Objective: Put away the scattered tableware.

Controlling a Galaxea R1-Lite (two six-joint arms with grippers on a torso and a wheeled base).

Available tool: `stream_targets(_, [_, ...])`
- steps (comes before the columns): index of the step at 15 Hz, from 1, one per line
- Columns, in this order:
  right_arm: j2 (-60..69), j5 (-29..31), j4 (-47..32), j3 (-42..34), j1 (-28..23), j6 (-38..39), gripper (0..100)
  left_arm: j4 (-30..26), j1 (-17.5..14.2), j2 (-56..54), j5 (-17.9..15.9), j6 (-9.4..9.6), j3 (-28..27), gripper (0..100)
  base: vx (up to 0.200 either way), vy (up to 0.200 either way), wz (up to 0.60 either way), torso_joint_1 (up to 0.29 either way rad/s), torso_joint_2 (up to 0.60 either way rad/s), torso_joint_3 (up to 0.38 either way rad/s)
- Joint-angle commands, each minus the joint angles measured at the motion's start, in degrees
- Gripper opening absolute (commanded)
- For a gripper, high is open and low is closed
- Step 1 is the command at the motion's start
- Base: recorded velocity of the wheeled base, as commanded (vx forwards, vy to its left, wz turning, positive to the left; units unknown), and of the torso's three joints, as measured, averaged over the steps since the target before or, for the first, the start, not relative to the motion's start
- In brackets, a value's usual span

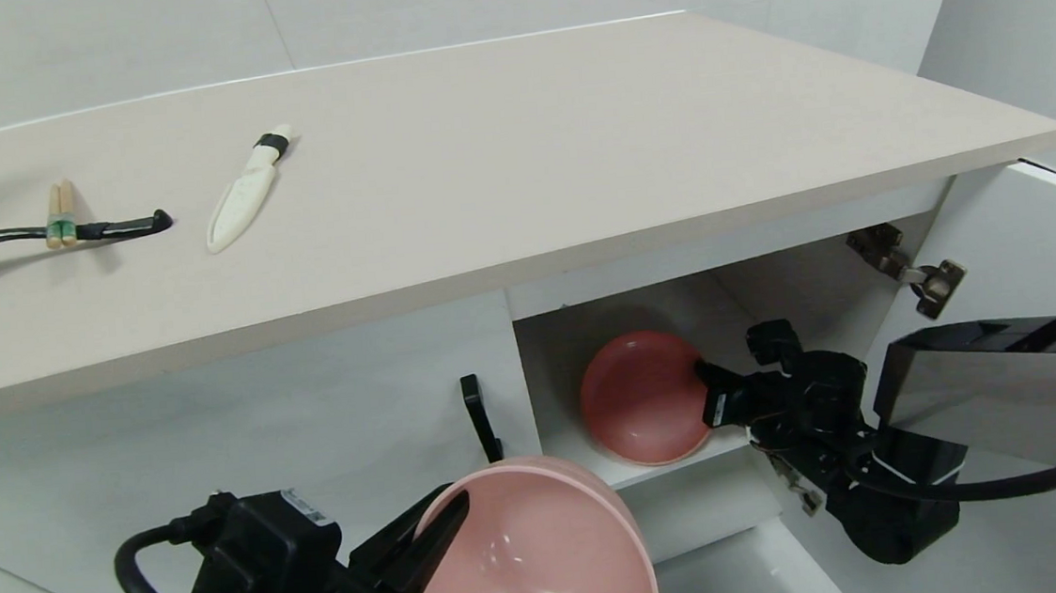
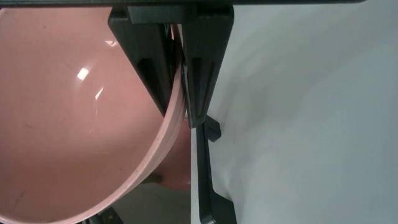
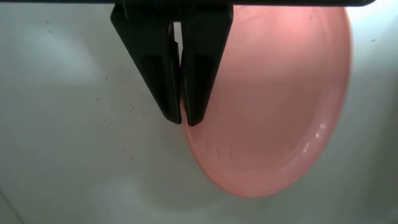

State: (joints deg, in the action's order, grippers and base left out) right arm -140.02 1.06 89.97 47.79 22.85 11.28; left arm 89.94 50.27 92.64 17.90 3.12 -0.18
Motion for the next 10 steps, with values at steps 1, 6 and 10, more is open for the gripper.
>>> stream_targets(1, [-1.83, -0.01, 0.03, 1.78, 0.01, -0.03, 0, 0.06, 0.00, 0.09, 0.03, 0.04, 0.01, 0, 0.000, 0.000, 0.00, 0.000, 0.00, 0.000])
stream_targets(6, [-2.63, -0.18, 0.03, 6.71, 0.18, -0.11, 0, 0.06, 0.00, 0.18, 0.03, 0.04, 0.01, 0, 0.000, 0.000, 0.00, 0.000, 0.00, 0.000])
stream_targets(10, [-3.59, 0.35, 0.03, 6.53, 0.18, -0.55, 100, 0.06, 0.00, 0.18, 0.03, -0.04, 0.01, 0, 0.000, 0.000, 0.00, 0.000, 0.00, 0.000])
